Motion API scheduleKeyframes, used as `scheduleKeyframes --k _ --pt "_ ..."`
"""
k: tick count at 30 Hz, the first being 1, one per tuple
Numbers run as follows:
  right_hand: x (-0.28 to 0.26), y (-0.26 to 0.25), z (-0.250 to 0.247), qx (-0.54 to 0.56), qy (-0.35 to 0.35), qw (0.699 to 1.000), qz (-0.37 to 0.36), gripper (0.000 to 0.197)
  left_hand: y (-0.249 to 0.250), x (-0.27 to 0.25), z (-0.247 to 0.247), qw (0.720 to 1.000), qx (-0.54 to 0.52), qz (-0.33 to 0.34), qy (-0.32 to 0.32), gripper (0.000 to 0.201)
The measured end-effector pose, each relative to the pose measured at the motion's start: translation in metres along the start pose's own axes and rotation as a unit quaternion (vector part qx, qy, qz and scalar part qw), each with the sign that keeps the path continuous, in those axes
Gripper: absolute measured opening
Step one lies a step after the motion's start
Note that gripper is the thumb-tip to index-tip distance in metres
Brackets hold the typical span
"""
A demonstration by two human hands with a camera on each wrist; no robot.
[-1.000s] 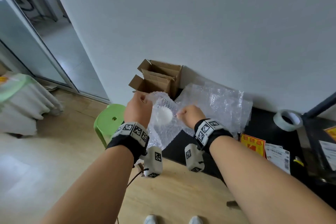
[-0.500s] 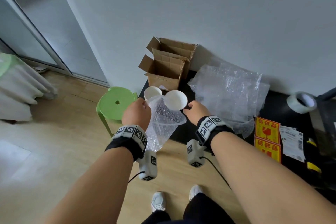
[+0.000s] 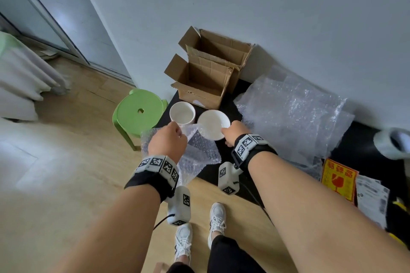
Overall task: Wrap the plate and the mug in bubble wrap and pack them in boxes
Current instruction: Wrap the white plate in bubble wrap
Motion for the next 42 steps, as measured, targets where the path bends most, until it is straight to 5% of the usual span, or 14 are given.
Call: scheduleKeyframes --k 9,13,25,29,37,42 --pt "0.012 -0.007 0.001 0.031 -0.019 0.999 0.035 0.035 -0.005 0.013 0.006 0.999 -0.018 -0.020 -0.033 0.019" --pt "0.006 -0.005 -0.007 -0.001 0.036 0.999 -0.014 0.033 -0.006 0.010 0.003 0.999 -0.016 -0.010 -0.038 0.019" --pt "-0.074 0.008 -0.058 0.134 0.210 0.963 -0.104 0.019 0.013 -0.010 -0.024 0.999 -0.031 0.024 -0.030 0.011" --pt "-0.107 0.014 -0.068 0.174 0.216 0.950 -0.141 0.016 0.024 -0.014 -0.028 0.997 -0.037 0.039 -0.046 0.022" --pt "-0.140 0.041 -0.054 0.089 0.233 0.958 -0.143 0.016 0.062 -0.037 -0.027 0.986 -0.058 0.142 -0.059 0.022" --pt "-0.147 0.055 -0.054 0.052 0.216 0.963 -0.154 0.016 0.077 -0.052 -0.017 0.980 -0.094 0.148 -0.095 0.022"
Point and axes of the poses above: each hand's wrist, its own x-axis towards the middle knuckle, its own z-axis out of the palm, y = z × x, the point moved 2 cm from there along x, towards the middle knuckle, and after that the axes turned 3 degrees about -x, right-handed, at the moved point
